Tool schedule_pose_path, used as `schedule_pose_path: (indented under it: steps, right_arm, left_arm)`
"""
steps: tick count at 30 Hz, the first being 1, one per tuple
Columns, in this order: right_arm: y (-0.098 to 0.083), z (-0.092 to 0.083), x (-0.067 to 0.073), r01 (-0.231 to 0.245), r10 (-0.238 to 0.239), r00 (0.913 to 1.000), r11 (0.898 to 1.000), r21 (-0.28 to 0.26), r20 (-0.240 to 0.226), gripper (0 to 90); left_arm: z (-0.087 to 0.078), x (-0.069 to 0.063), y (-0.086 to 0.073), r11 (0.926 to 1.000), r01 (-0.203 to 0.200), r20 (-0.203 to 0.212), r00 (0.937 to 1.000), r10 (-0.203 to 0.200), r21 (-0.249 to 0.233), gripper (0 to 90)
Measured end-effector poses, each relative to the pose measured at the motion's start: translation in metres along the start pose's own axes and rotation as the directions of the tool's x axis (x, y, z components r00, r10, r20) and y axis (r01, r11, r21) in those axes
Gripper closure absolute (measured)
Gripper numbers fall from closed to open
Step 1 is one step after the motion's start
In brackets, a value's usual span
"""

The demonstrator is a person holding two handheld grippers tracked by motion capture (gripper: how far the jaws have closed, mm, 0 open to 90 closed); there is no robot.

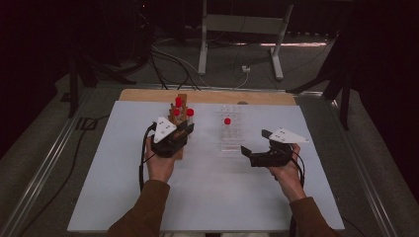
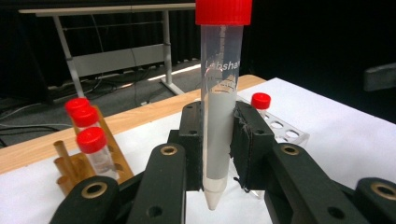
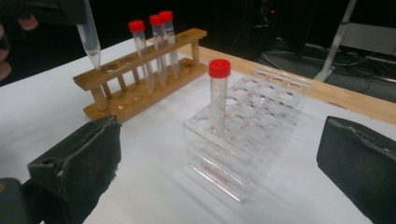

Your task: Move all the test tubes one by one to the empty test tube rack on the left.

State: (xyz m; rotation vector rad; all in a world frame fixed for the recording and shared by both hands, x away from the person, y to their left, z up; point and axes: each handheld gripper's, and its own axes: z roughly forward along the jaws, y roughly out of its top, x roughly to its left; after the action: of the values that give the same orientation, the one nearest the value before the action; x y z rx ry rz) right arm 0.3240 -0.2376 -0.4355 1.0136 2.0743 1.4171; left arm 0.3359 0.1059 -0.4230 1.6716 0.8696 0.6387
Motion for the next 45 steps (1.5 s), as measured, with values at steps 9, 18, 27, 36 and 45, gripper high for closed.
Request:
schedule_pose_path:
  steps: [9,18,27,36,45]
  right_arm:
    - [-0.017,-0.014,-0.008,-0.017,0.017,0.9996,1.0,-0.005,0.023,0.0]
    - [-0.03,-0.025,-0.015,-0.035,0.036,0.9982,0.999,-0.009,0.048,0.0]
    - [-0.031,-0.035,-0.021,-0.069,0.071,0.9958,0.997,-0.042,0.057,0.0]
    - [-0.032,-0.038,-0.025,-0.087,0.09,0.9941,0.995,-0.057,0.059,0.0]
    - [-0.032,-0.038,-0.026,-0.088,0.092,0.9941,0.994,-0.065,0.058,0.0]
  left_arm:
    - [-0.003,0.012,0.002,0.9999,0.008,-0.019,0.9998,-0.008,-0.008,76.1]
    - [-0.002,0.025,0.005,1.0,0.006,-0.051,0.9987,-0.006,-0.003,76.2]
    - [0.004,0.036,0.001,0.9999,0.015,-0.084,0.9964,-0.014,0.004,76.1]
    - [0.016,0.043,-0.006,0.9988,0.042,-0.106,0.9936,-0.039,0.023,76.1]
    - [0.026,0.046,-0.011,0.9976,0.049,-0.121,0.9917,-0.043,0.048,76.0]
